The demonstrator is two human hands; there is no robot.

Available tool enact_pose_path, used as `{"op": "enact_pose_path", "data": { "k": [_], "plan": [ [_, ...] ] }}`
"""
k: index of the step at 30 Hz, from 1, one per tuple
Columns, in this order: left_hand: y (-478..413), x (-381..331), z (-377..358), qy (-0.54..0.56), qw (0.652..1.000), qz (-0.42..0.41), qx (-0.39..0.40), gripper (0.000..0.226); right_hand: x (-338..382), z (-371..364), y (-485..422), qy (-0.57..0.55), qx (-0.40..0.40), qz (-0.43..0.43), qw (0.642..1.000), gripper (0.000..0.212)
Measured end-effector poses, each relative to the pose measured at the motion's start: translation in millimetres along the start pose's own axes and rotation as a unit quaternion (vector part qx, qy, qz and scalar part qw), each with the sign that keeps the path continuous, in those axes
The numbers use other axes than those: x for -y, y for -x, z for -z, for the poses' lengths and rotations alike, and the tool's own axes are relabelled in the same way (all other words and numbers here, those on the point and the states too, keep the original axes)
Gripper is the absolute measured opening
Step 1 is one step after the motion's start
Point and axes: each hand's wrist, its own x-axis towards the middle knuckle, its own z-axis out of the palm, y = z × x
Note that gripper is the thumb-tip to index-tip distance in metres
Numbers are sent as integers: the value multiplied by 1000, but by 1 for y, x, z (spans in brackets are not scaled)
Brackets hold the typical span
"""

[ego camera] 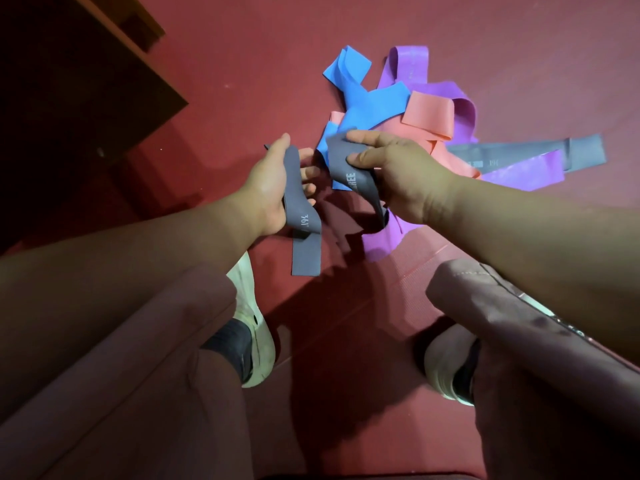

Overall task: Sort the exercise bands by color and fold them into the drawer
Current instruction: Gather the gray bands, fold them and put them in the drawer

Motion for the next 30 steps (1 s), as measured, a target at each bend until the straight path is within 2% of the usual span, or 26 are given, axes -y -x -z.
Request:
{"op": "enact_pose_path", "data": {
  "k": [4,7,18,22,27,30],
  "plan": [
    [3,1,-5,68,997,10,37,54,8,-1,2,-13,75,-17,997,46],
    [3,4,-4,82,993,30,76,73,10,-4,5,-36,117,-32,992,49],
    [16,-3,-9,101,985,40,134,95,-3,-22,16,24,163,-44,985,48],
    [16,-2,-13,111,983,43,142,82,-8,-23,14,51,154,-30,986,46],
    [16,-4,-15,88,987,28,131,47,-10,-25,12,50,136,-40,989,44],
    [15,-4,-15,89,988,17,126,43,-9,-24,12,36,121,-52,991,32]
  ]
}}
